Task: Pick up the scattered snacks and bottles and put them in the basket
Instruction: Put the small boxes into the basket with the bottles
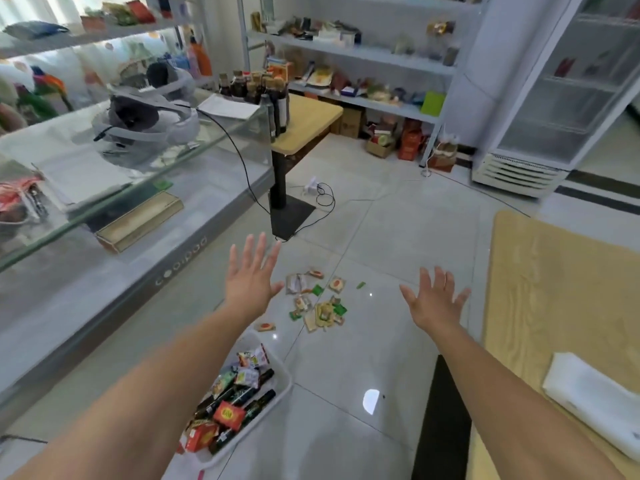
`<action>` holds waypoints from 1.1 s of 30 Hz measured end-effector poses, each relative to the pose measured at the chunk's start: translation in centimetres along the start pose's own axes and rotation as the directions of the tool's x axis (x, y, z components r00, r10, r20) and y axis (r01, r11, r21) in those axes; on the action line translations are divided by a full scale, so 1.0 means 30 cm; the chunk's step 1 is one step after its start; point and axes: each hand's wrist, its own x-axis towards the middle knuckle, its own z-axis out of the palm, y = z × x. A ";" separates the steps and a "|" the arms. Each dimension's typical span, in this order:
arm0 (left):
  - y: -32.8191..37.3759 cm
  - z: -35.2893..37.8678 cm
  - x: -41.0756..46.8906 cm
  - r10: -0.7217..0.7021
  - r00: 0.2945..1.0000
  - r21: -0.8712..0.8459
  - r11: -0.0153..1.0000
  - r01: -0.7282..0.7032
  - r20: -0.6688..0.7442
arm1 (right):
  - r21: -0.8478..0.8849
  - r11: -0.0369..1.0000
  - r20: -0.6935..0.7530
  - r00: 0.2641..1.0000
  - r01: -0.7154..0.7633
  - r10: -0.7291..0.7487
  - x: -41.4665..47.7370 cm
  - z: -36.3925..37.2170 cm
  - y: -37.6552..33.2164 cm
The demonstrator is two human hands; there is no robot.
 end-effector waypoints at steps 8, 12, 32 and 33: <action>0.100 -0.014 0.359 -0.050 0.999 0.014 0.999 0.049 0.005 | 0.016 0.998 -0.024 0.998 0.063 -0.063 0.344 -0.094 0.000; 0.149 0.004 0.641 -0.121 0.992 -0.029 0.992 0.120 -0.021 | -0.031 0.989 -0.058 0.987 0.146 -0.147 0.628 -0.147 -0.050; 0.257 0.222 1.567 -0.702 0.681 -0.068 0.684 0.726 0.208 | -0.303 0.491 0.145 0.549 0.816 -0.823 2.047 -0.243 -0.547; 0.286 0.226 1.583 -0.737 0.630 -0.073 0.634 0.770 0.243 | -0.300 0.423 0.187 0.488 0.855 -0.853 2.101 -0.251 -0.575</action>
